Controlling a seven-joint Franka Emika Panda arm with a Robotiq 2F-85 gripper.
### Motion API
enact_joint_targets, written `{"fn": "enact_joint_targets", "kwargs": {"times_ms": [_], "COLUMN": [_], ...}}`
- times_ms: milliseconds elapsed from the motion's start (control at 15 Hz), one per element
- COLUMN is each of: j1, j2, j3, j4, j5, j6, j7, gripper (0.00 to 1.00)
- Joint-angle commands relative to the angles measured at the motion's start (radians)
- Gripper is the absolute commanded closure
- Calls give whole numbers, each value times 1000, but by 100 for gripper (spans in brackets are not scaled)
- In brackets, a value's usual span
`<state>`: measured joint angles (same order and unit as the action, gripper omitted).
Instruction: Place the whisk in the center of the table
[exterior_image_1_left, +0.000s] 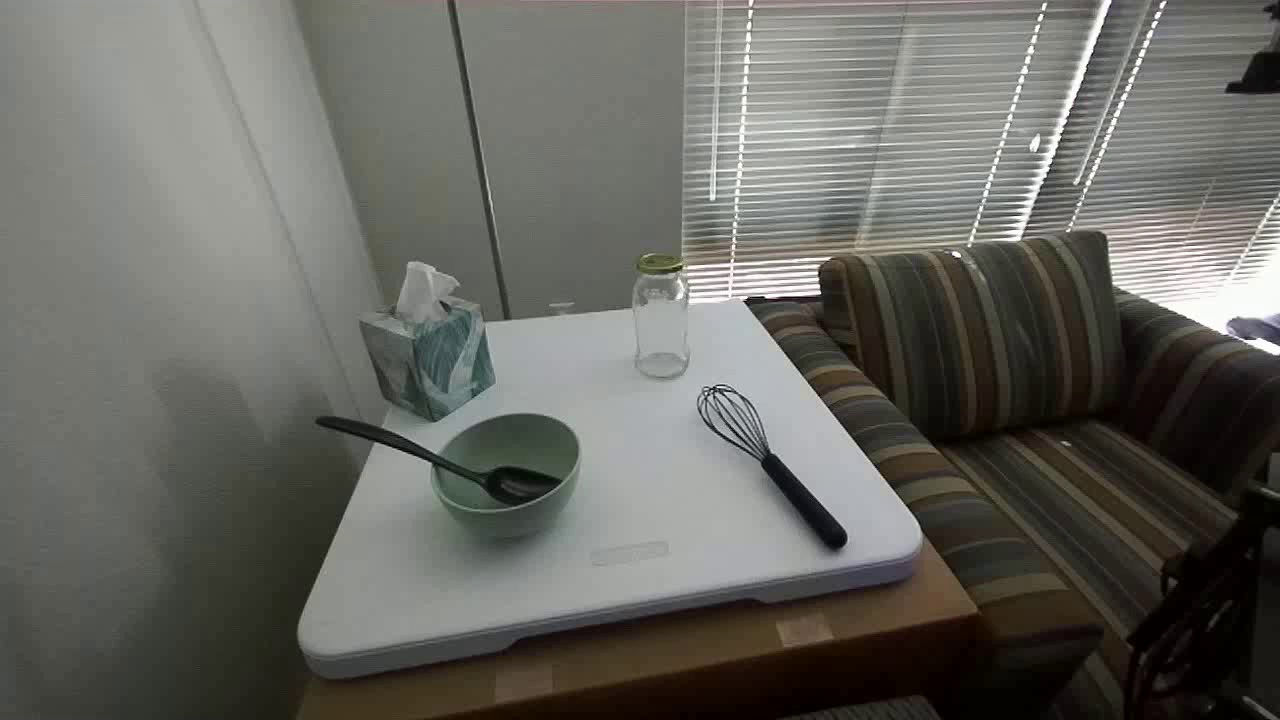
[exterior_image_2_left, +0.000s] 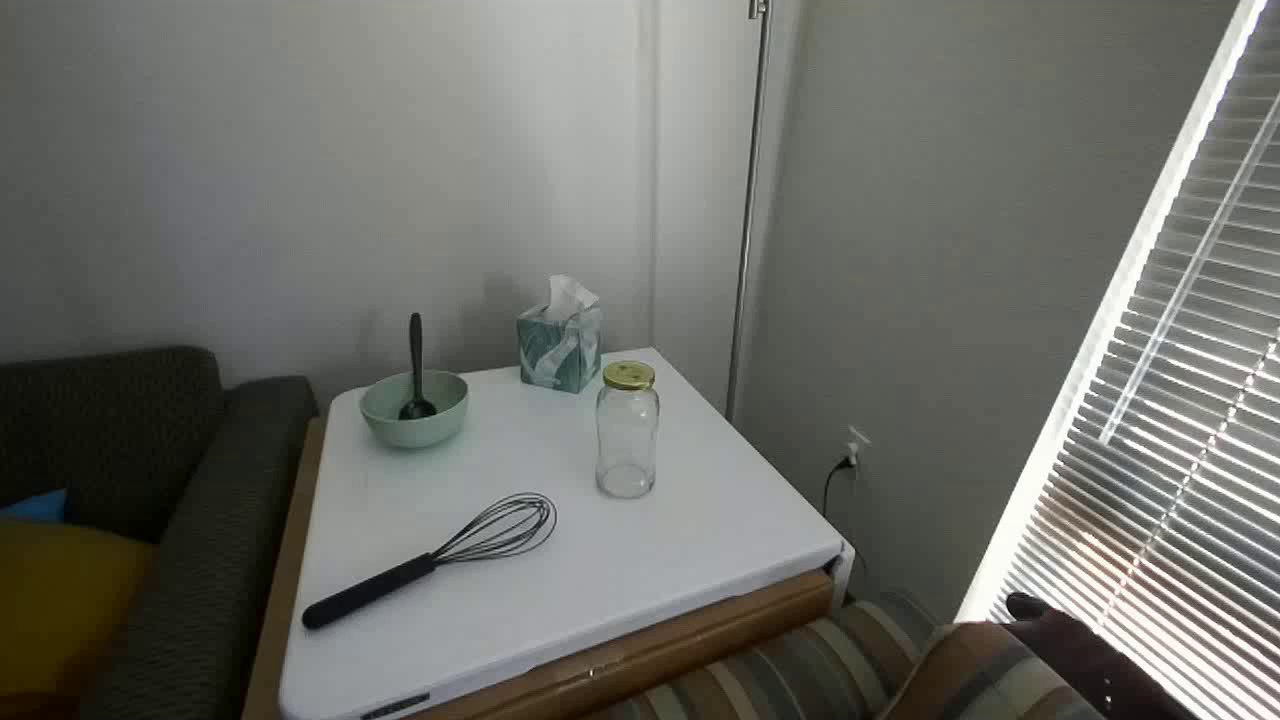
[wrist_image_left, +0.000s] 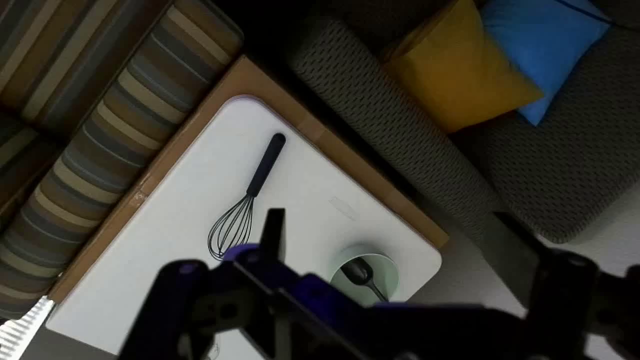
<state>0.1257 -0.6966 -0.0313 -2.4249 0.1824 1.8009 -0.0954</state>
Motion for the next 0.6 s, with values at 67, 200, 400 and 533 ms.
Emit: {"fn": "enact_joint_targets", "kwargs": {"times_ms": [67, 200, 400, 533], "j1": [-16, -16, -16, -17], "j2": [1, 1, 1, -9], "j3": [12, 12, 12, 11], "j4": [3, 3, 3, -12], "j5": [8, 8, 8, 10], "j6": [-5, -5, -5, 3], "j7": [-8, -8, -8, -10], "gripper": [0, 0, 0, 0]}}
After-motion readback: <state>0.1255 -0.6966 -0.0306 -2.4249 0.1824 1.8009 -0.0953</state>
